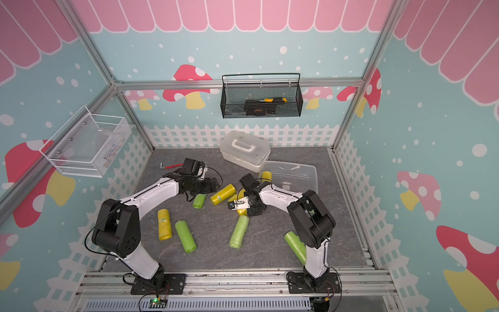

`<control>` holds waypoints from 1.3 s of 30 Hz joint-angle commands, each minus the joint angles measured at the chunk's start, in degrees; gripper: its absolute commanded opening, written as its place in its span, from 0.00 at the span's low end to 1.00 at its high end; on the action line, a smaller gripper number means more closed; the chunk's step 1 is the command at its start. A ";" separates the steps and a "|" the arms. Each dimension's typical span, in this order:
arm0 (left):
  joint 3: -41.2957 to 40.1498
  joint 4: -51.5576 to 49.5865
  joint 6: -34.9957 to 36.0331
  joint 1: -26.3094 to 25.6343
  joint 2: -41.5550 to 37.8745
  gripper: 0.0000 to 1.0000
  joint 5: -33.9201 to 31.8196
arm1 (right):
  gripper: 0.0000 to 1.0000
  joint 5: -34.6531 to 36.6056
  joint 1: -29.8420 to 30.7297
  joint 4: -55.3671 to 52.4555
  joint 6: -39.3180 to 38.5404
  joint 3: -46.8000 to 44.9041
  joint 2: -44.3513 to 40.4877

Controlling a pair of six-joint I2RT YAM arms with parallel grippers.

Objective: Put the roll of trash bags into the storage box
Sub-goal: Pick up the roll of trash bags from the center of the board.

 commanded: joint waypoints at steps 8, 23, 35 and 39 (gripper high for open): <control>-1.41 1.33 -0.52 0.71 -2.07 0.93 1.35 | 0.76 -0.23 0.39 -3.79 0.75 1.92 4.15; -2.09 1.62 -0.37 1.18 -3.19 0.93 1.58 | 0.44 -1.42 0.22 -5.59 5.26 0.00 3.60; -2.33 1.59 -0.21 1.74 -4.66 0.93 1.90 | 0.38 -3.42 0.30 -6.43 9.11 1.86 -4.29; -1.90 1.56 -0.28 1.70 -4.49 0.93 2.14 | 0.38 -4.81 0.21 -6.72 10.35 3.74 -7.02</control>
